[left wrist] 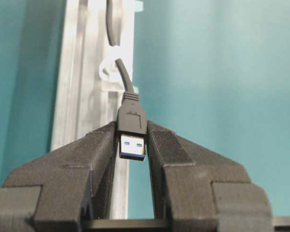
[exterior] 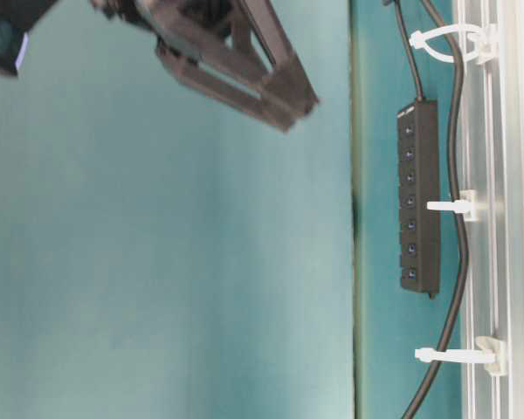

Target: Pass the USB cable through three rings with both arms.

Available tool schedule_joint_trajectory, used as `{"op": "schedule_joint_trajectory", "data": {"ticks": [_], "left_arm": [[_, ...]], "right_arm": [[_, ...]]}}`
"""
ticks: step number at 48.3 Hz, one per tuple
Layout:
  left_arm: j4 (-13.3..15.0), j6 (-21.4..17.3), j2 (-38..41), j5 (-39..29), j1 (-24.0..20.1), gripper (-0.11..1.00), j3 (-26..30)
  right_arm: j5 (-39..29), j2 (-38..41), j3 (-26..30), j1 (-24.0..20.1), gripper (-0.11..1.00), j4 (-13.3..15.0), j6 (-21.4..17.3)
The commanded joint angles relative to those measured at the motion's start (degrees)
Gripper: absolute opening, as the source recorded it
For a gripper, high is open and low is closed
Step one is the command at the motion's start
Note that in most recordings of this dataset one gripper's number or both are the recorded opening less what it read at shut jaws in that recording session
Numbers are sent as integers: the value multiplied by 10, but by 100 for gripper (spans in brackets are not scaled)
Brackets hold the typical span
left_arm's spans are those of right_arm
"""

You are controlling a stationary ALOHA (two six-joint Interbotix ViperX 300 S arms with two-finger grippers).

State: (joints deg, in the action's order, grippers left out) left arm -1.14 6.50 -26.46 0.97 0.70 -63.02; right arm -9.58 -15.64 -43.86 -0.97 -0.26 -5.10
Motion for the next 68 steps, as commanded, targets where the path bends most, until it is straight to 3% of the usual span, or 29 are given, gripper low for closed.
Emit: {"op": "schedule_joint_trajectory", "data": {"ticks": [1, 29, 41, 49, 68], "left_arm": [[-1, -1, -11, 7, 1, 24, 6], [-1, 0, -105, 5, -14, 24, -14], [-1, -1, -110, 6, -25, 22, -11], [-1, -1, -105, 6, -25, 2, -9], [-1, -1, -93, 8, -25, 1, -4]], "right_arm": [[7, -25, -7, -7, 78, -2, -6], [18, -107, -62, -9, 78, -2, -9], [25, -133, -76, -8, 77, -2, -8], [36, -145, -83, -8, 77, -3, -9], [44, -147, -85, -8, 77, -6, -19]]}}
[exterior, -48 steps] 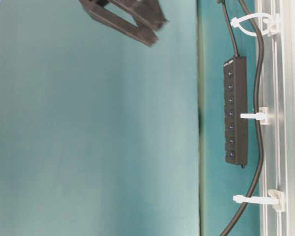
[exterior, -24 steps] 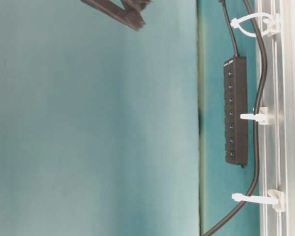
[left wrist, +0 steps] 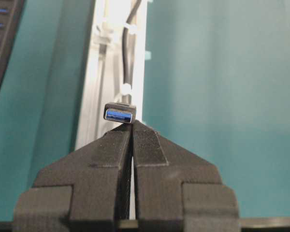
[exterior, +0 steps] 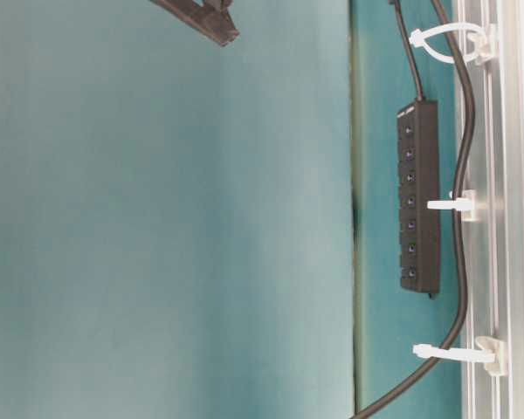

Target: Pass the USB cable through three rings with both arms.

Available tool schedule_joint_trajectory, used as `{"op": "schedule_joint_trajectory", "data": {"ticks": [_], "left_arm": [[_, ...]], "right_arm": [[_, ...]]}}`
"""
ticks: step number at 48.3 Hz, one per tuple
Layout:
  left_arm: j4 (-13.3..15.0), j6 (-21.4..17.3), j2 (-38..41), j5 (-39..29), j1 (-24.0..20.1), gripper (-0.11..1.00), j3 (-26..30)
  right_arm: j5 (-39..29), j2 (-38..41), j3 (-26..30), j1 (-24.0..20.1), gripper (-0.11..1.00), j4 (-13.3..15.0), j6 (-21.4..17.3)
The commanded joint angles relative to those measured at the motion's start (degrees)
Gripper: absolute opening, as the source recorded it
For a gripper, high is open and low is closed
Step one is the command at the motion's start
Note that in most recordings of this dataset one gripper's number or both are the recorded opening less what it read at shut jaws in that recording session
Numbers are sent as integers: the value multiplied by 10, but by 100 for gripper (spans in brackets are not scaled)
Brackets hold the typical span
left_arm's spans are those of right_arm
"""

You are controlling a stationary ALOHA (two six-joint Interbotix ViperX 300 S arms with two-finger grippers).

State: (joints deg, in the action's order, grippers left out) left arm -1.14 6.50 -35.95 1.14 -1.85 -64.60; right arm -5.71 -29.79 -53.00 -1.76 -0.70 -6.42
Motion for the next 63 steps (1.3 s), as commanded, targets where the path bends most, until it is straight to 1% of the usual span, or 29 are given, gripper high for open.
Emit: {"op": "schedule_joint_trajectory", "data": {"ticks": [1, 49, 55, 59, 63], "left_arm": [[-1, -1, 2, 6, 0, 1, 12], [-1, 8, 3, 6, 0, 1, 13], [-1, 9, 4, 6, 0, 5, 13], [-1, 10, 5, 6, 0, 10, 13], [-1, 11, 7, 6, 0, 18, 15]], "right_arm": [[5, -5, 6, 0, 77, -2, -6], [5, -4, 5, 0, 77, -2, -9], [5, -3, 6, 0, 77, -2, -9], [5, -1, 7, 0, 77, -2, -10], [5, 0, 8, 0, 77, -2, -10]]}}
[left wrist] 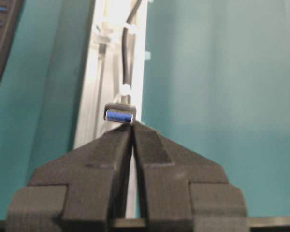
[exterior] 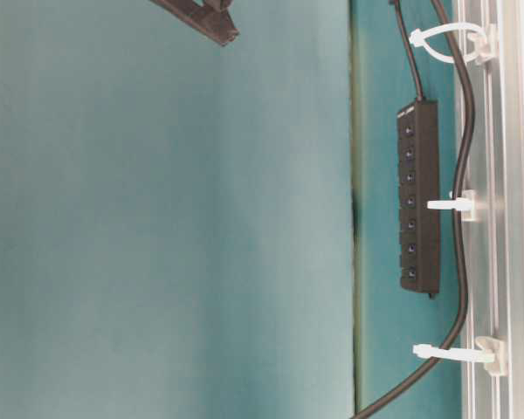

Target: Pass the USB cable through three rings with both arms.

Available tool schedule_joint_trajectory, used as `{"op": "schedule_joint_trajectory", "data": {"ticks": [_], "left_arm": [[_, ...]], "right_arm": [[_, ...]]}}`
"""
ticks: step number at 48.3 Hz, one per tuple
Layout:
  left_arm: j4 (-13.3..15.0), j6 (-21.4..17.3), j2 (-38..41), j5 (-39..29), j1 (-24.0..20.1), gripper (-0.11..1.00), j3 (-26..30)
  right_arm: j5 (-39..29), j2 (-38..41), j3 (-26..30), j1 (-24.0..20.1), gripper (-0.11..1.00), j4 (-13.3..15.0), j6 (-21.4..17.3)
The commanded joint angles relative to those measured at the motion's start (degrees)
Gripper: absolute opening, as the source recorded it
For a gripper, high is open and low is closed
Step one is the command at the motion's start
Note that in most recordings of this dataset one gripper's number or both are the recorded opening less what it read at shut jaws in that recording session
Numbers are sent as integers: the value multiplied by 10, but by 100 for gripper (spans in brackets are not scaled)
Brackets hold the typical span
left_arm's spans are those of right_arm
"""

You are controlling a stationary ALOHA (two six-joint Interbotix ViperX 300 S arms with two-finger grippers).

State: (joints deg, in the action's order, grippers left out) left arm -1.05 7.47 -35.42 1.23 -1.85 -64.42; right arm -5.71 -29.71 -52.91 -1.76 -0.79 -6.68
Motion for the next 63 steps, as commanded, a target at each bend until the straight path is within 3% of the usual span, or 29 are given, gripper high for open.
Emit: {"op": "schedule_joint_trajectory", "data": {"ticks": [1, 9, 16, 33, 49, 63], "left_arm": [[-2, 1, 3, 5, 0, 19, 13], [-2, 1, 9, 5, 0, 31, 16], [-2, 1, 18, 5, 0, 31, 20], [-2, 2, 35, 5, -1, 37, 29], [-2, 2, 36, 4, -2, 70, 28], [-2, 2, 40, 3, -7, 70, 27]], "right_arm": [[6, -1, 7, 0, 77, -3, -7], [6, 0, 6, 0, 77, -4, -14], [6, 0, 5, 0, 77, -4, -32], [6, 0, 4, -1, 76, -2, -32], [7, -2, 4, 0, 67, -1, -32], [13, -1, 4, -1, 67, -2, -33]]}}
